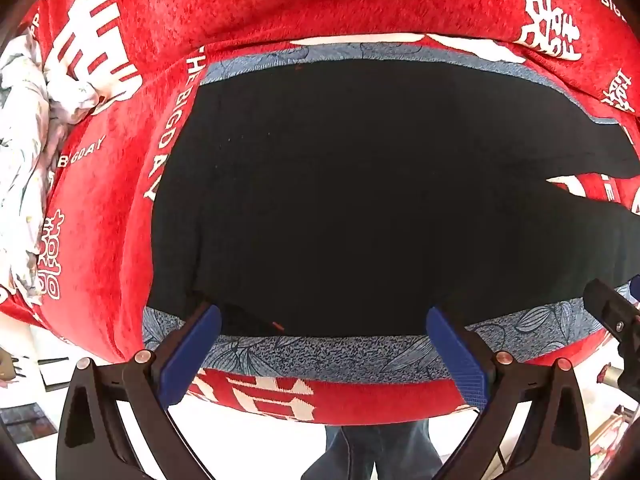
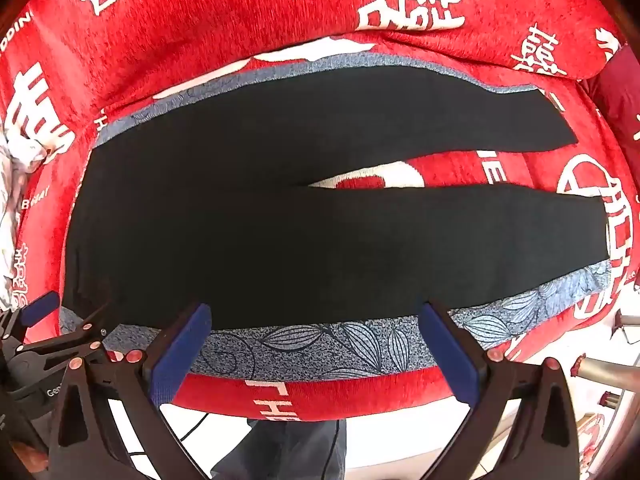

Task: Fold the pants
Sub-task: 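Position both grippers over the waistband of the black trousers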

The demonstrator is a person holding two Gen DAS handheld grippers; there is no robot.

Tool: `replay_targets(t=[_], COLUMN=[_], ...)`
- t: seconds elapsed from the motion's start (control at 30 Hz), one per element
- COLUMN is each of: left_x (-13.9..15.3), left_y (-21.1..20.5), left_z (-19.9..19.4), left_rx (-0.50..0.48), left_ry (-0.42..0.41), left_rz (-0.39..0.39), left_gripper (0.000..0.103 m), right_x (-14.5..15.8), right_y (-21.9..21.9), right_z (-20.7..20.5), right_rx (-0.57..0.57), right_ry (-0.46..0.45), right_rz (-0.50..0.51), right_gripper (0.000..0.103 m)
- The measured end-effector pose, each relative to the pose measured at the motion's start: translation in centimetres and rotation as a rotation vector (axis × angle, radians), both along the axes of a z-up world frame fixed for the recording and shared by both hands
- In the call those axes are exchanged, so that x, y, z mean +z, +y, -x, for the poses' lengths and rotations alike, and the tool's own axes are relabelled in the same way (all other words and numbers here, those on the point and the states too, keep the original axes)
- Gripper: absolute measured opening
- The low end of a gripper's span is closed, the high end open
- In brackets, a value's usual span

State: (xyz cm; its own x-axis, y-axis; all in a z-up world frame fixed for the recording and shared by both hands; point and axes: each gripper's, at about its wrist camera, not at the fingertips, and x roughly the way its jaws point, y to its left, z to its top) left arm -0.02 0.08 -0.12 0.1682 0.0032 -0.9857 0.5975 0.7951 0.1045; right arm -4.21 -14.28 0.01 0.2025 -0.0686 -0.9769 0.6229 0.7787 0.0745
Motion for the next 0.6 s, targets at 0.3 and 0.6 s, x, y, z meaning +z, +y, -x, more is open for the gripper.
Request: replay_targets(t=[0.3,0.6], left_x=[-0.6,-1.4], left_y=[-0.2,0.1], left_z=[0.3,-0.3], left_rx=[0.003,0.008], left_ry=[0.027,0.016], left_rz=[-0.024,-0.029], left_gripper=[0.103,0.103], right_x=[-1.3,-2.4], right_y=[0.2,0.0], right_z=[0.6,0.7], right_rx=[-0.002,0.014], right_ry=[0.003,0.043], right_rz=[0.003,0.076], right_gripper=[0.103,0.103])
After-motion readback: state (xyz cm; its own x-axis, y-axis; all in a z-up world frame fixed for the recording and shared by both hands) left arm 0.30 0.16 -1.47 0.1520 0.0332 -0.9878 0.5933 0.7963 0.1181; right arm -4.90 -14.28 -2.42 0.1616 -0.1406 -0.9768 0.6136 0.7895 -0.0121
